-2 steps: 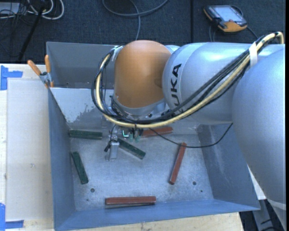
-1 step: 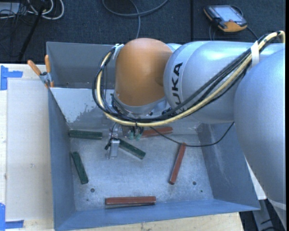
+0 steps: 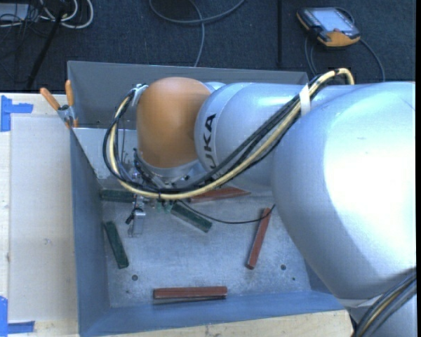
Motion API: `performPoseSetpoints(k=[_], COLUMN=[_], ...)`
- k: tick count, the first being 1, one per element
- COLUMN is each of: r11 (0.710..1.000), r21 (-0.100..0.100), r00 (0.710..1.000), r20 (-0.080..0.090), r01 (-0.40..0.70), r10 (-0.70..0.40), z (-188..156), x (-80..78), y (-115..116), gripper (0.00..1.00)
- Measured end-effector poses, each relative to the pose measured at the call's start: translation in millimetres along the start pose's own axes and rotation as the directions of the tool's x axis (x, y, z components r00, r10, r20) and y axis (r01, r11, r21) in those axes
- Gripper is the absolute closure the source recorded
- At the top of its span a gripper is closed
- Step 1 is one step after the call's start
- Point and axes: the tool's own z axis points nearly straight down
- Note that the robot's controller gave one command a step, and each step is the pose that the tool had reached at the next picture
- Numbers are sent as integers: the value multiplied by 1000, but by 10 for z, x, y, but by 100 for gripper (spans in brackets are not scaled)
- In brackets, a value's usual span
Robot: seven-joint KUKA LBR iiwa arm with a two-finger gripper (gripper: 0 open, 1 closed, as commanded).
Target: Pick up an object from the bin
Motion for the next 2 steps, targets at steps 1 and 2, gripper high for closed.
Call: performPoseSetpoints(k=[1, 2], r11=[999, 972], r21=[3, 3], r00=[999, 972], r20=[-7, -3], r01=[36, -236], r10=[-35, 236], z=[-117, -92], x=[12, 229], y=[-918, -357], gripper=[0, 0])
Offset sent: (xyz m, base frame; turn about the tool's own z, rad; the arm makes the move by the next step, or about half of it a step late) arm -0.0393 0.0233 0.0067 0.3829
